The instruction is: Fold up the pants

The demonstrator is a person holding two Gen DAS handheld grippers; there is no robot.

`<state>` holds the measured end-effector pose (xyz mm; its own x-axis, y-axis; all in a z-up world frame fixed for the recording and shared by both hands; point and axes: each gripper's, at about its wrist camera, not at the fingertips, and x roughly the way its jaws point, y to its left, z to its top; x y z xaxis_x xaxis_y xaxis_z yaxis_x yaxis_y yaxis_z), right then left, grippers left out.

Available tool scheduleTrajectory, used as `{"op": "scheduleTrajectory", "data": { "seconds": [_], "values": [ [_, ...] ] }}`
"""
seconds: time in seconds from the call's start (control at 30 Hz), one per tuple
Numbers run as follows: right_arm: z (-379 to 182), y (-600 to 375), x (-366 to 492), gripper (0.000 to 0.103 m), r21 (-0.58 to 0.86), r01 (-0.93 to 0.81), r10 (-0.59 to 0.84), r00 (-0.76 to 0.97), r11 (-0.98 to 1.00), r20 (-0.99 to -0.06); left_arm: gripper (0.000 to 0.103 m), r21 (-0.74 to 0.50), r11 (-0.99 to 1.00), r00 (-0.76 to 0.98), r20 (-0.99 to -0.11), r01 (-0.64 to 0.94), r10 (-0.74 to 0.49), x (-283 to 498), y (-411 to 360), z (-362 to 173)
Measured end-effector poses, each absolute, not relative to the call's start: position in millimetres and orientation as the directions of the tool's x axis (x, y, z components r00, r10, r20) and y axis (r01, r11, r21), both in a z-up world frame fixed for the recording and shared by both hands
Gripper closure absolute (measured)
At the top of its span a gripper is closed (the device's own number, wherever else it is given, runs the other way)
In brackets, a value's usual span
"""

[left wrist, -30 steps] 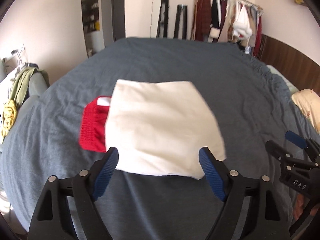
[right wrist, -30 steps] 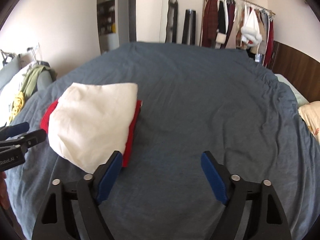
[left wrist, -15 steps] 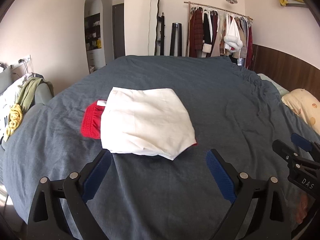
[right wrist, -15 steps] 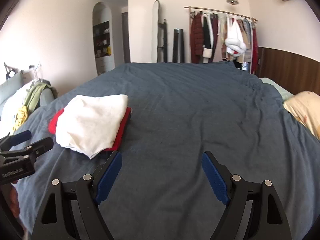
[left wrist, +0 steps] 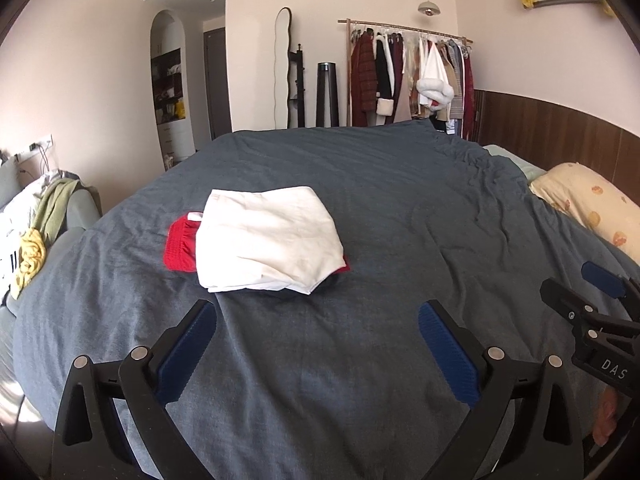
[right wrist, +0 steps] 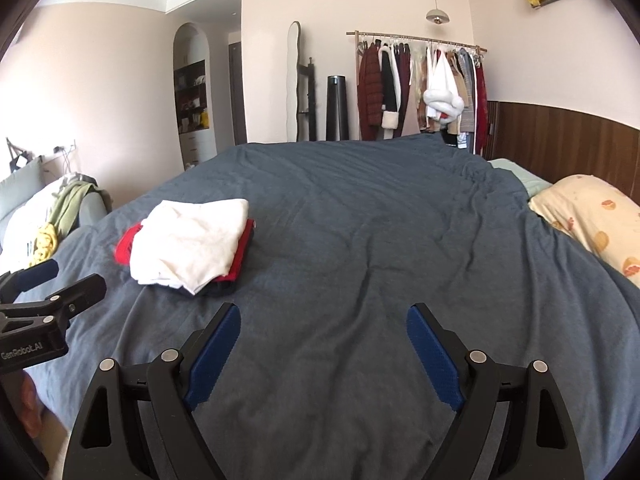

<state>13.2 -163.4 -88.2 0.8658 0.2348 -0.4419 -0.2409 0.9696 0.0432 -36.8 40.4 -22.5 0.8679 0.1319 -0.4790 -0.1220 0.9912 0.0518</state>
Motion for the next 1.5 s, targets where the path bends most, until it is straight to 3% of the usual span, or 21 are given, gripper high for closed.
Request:
{"op": "scheduleTrajectory", "data": {
  "seconds": [1.5],
  "values": [
    [-96.9,-195.7,-32.6,0.017,0.035,-0.201,0.195,0.873,0.979,-0.447,0.0,0.04,0.996,0.879,-0.468,-0.081,0.091,-71.6,19.3,-23.6]
  ]
}}
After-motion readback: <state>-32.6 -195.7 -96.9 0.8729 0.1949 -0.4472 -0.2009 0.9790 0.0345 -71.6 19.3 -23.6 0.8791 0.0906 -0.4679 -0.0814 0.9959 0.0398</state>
